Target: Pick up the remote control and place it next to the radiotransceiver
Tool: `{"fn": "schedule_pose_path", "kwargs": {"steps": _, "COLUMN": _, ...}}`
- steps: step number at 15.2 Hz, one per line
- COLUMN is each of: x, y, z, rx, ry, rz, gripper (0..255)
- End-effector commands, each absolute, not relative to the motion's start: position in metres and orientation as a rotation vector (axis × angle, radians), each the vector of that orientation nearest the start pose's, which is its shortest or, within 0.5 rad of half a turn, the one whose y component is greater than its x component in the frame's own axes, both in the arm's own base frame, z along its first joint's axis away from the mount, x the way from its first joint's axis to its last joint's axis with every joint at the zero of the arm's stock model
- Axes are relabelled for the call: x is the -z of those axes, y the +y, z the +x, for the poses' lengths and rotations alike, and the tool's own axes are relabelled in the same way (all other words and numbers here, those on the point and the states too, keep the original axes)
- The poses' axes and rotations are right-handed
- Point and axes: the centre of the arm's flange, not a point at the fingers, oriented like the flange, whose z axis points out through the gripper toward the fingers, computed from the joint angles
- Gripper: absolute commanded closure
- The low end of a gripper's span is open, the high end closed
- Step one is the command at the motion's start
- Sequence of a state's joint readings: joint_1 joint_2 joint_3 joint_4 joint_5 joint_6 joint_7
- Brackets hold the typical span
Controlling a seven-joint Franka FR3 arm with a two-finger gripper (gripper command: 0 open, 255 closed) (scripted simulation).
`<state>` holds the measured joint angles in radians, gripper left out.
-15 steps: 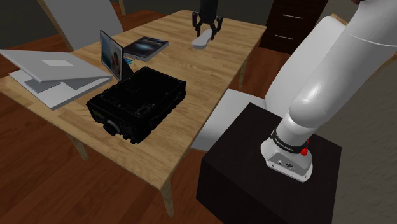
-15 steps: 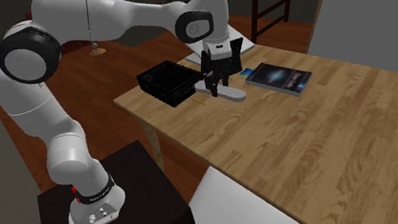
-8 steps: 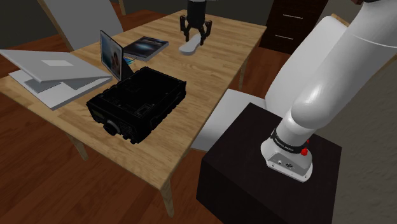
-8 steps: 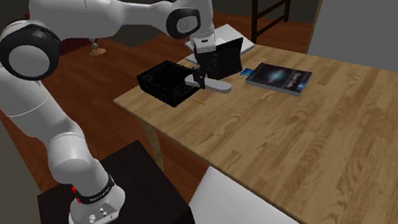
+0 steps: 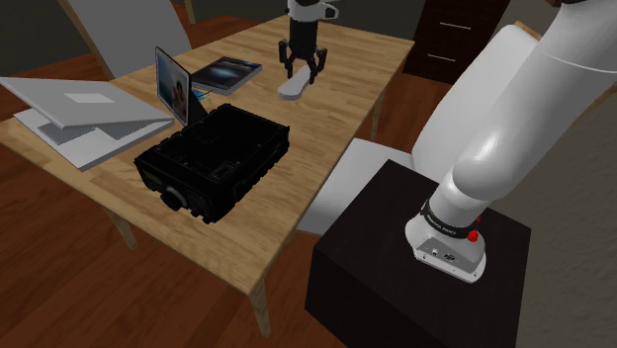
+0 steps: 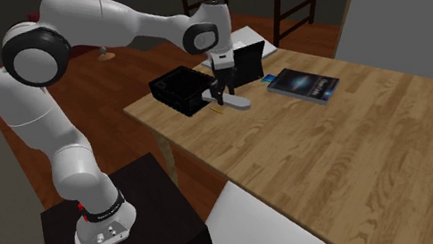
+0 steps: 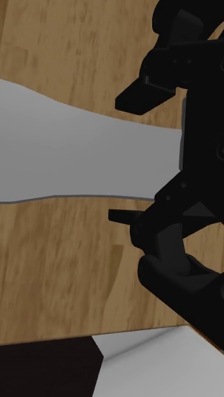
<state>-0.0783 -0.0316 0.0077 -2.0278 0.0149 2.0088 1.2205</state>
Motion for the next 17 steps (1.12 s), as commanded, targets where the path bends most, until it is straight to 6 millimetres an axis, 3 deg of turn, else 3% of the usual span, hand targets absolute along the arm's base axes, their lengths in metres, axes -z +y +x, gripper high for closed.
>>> {"fn": "schedule_pose_path", "kwargs": {"steps": 1, "x": -0.452, "y": -0.038, "z": 0.545, "rx": 0.006, "ry": 1.887, "rz": -2.488, "gripper": 255}}
{"fn": "schedule_pose_path", "kwargs": {"steps": 17, "x": -0.367, "y": -0.038, "z": 0.545, "rx": 0.006, "ry": 1.887, "rz": -2.488, "gripper": 255}}
